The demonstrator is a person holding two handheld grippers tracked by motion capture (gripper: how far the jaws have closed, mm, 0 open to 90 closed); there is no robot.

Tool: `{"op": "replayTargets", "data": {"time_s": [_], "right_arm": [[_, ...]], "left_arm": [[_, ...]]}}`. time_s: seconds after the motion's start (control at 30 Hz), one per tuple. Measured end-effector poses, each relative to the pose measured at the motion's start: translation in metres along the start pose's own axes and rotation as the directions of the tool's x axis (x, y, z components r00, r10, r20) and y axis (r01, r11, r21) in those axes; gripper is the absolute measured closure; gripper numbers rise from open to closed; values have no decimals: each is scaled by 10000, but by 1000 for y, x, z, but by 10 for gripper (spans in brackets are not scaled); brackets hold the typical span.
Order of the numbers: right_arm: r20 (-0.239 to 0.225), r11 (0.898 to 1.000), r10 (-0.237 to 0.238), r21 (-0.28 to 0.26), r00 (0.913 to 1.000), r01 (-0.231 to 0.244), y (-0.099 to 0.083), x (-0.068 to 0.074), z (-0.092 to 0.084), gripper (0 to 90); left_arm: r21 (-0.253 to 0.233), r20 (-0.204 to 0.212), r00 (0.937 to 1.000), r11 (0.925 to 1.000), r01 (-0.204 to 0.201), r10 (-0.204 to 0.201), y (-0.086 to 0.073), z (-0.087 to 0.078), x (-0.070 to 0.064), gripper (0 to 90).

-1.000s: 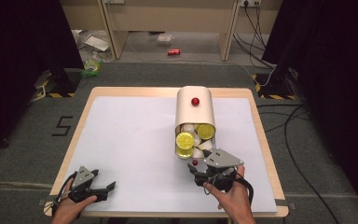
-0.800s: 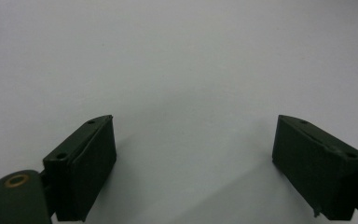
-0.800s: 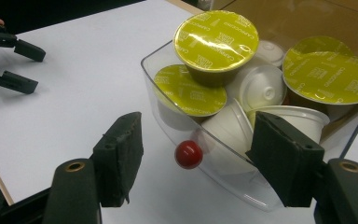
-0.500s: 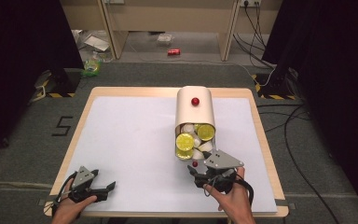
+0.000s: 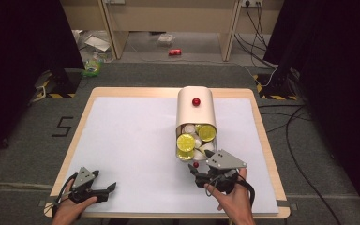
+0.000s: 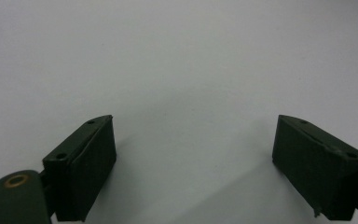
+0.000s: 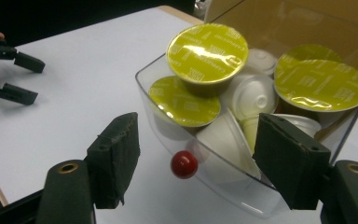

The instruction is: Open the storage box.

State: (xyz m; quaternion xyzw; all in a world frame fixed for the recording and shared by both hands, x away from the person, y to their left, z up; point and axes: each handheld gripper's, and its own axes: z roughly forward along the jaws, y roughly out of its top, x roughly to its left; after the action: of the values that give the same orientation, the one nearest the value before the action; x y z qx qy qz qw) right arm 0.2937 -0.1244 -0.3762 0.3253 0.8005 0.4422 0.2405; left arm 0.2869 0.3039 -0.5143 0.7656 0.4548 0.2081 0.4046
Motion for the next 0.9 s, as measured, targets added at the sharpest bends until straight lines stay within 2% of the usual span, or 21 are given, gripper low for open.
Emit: {"op": "replayTargets", "data": {"time_s": [0.03, 0.9], "right_arm": [[51, 9998, 87, -160, 9999, -86, 1, -1, -1, 313], [342, 9976, 325, -615, 9989, -304, 11, -4, 13, 293]], "left_arm": [[5, -9, 10000, 10000, -9, 9, 0, 0, 0, 128], [23, -10, 10000, 10000, -13, 13, 0, 0, 0, 125]]}}
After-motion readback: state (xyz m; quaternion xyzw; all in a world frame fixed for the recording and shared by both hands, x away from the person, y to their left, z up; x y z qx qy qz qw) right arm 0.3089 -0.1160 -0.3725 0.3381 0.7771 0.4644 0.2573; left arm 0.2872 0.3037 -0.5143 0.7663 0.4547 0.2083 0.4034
